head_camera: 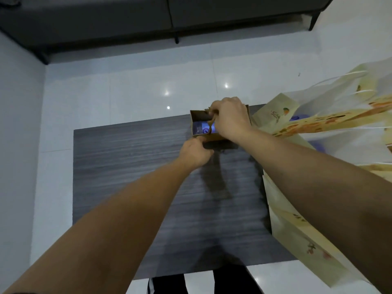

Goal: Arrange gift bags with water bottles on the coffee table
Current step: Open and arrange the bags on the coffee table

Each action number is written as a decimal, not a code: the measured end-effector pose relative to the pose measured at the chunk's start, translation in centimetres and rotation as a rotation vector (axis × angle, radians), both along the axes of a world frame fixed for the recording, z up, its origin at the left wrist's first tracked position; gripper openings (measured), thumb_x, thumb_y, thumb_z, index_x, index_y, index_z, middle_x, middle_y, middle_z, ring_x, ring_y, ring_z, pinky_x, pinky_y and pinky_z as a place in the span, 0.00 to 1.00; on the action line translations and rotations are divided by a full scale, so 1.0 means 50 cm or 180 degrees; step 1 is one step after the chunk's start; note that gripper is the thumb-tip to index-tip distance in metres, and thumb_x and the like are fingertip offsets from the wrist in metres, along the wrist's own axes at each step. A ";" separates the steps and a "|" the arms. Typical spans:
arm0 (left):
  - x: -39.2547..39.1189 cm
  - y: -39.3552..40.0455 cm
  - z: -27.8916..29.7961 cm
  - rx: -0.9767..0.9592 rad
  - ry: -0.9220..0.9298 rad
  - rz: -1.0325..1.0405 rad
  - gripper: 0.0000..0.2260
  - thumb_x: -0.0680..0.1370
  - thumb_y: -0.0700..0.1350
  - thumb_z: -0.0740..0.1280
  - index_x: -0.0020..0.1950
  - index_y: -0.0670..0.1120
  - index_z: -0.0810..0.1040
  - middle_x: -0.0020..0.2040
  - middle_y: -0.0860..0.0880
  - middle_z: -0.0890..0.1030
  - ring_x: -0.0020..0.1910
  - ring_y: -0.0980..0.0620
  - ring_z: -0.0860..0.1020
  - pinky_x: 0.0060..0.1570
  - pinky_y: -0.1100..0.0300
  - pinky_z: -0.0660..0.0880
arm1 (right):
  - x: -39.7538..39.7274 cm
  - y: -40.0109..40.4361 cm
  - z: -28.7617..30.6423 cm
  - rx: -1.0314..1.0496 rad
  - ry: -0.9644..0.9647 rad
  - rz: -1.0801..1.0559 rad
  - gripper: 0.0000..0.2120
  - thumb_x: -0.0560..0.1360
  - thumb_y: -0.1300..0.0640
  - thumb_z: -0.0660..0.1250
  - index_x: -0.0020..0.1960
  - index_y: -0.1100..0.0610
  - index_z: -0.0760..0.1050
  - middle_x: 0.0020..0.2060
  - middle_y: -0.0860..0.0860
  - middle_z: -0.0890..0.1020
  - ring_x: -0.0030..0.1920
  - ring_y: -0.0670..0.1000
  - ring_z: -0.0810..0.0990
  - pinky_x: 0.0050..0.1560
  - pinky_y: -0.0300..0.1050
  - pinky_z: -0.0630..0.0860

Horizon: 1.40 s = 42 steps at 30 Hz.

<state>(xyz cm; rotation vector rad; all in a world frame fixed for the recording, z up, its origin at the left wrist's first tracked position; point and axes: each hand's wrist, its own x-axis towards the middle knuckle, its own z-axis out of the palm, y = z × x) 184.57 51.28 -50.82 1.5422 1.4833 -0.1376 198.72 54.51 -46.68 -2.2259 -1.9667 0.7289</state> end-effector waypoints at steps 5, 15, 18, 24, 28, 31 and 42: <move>-0.017 -0.020 0.028 -0.0051 0.0140 -0.0027 0.24 0.80 0.47 0.68 0.75 0.47 0.69 0.59 0.46 0.78 0.47 0.53 0.76 0.43 0.61 0.74 | -0.021 -0.043 -0.006 0.0025 0.0001 -0.0156 0.27 0.75 0.60 0.68 0.73 0.52 0.71 0.66 0.54 0.75 0.67 0.59 0.70 0.62 0.55 0.72; -0.107 -0.050 0.217 0.0591 0.0244 -0.0572 0.22 0.80 0.46 0.68 0.74 0.47 0.70 0.69 0.42 0.75 0.68 0.43 0.73 0.60 0.57 0.70 | -0.052 -0.209 0.088 -0.0298 -0.0069 -0.0647 0.33 0.73 0.55 0.71 0.76 0.49 0.65 0.71 0.53 0.70 0.69 0.59 0.68 0.69 0.56 0.68; -0.136 -0.065 0.279 0.0813 0.0235 -0.0876 0.23 0.80 0.47 0.68 0.75 0.46 0.70 0.71 0.41 0.74 0.69 0.42 0.71 0.62 0.56 0.69 | -0.068 -0.266 0.156 -0.0223 -0.0122 -0.0868 0.34 0.73 0.54 0.71 0.77 0.48 0.64 0.72 0.54 0.70 0.70 0.59 0.67 0.69 0.54 0.68; -0.124 -0.149 0.380 0.1260 0.0027 -0.1536 0.19 0.78 0.48 0.69 0.68 0.47 0.75 0.62 0.44 0.77 0.58 0.46 0.75 0.51 0.59 0.69 | -0.109 -0.441 0.284 0.0073 -0.0332 -0.1470 0.33 0.74 0.50 0.70 0.77 0.50 0.64 0.70 0.56 0.72 0.69 0.61 0.68 0.68 0.54 0.68; -0.040 -0.251 0.455 0.1537 -0.0231 -0.2175 0.20 0.77 0.51 0.68 0.69 0.49 0.74 0.62 0.44 0.77 0.60 0.44 0.76 0.54 0.56 0.73 | -0.099 -0.589 0.352 0.0172 -0.0488 -0.1951 0.34 0.75 0.49 0.69 0.78 0.49 0.61 0.72 0.54 0.70 0.70 0.61 0.67 0.69 0.55 0.68; 0.046 -0.360 0.508 0.1726 -0.0334 -0.2729 0.27 0.78 0.52 0.67 0.76 0.48 0.68 0.70 0.42 0.73 0.68 0.42 0.72 0.62 0.53 0.71 | -0.067 -0.716 0.391 0.0266 -0.0538 -0.2381 0.35 0.75 0.50 0.69 0.79 0.49 0.61 0.72 0.54 0.69 0.71 0.60 0.66 0.68 0.55 0.68; 0.352 -0.948 0.590 0.2095 -0.0896 -0.4320 0.28 0.79 0.50 0.68 0.77 0.46 0.66 0.71 0.41 0.71 0.70 0.41 0.70 0.64 0.53 0.68 | 0.100 -1.349 0.440 0.0447 -0.0562 -0.3977 0.35 0.76 0.49 0.69 0.79 0.50 0.60 0.72 0.55 0.70 0.71 0.60 0.68 0.66 0.54 0.69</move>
